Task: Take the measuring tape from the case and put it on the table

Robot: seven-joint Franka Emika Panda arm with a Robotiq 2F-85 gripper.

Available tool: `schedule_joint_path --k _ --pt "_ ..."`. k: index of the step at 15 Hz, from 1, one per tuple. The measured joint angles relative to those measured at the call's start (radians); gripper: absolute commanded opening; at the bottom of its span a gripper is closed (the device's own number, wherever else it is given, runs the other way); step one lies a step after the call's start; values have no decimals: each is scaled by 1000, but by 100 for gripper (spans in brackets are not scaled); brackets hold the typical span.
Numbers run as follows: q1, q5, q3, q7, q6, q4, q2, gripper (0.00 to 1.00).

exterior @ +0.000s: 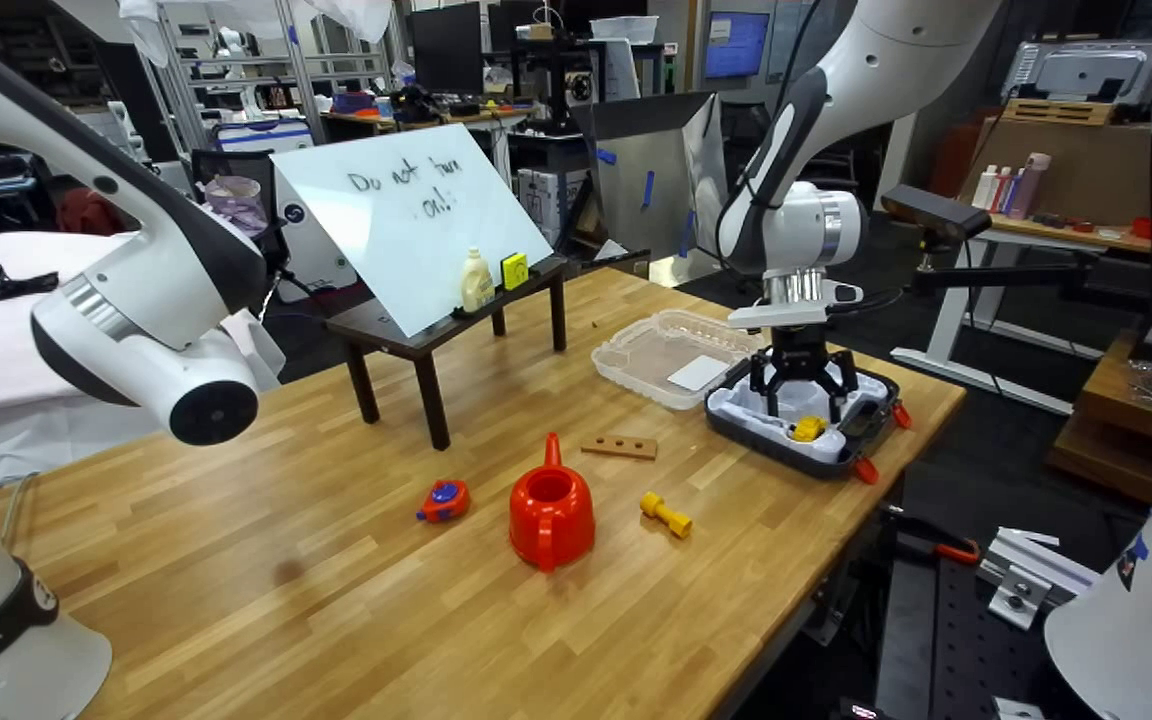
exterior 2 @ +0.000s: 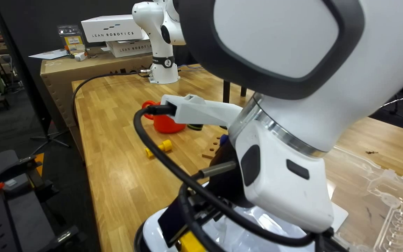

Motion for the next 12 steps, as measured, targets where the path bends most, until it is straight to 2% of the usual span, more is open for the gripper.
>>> schedule_joint_path --k 1,4,5,8,10,12 --pt "-1 0 0 0 -3 0 0 74" --pt "-3 0 0 0 -18 1 0 56" --pt "-4 0 0 0 -23 1 0 46" --pt "-5 0 0 0 -34 7 0 27" --pt "-5 0 0 0 -43 16 0 20" --pt "-5 0 0 0 -59 22 0 7"
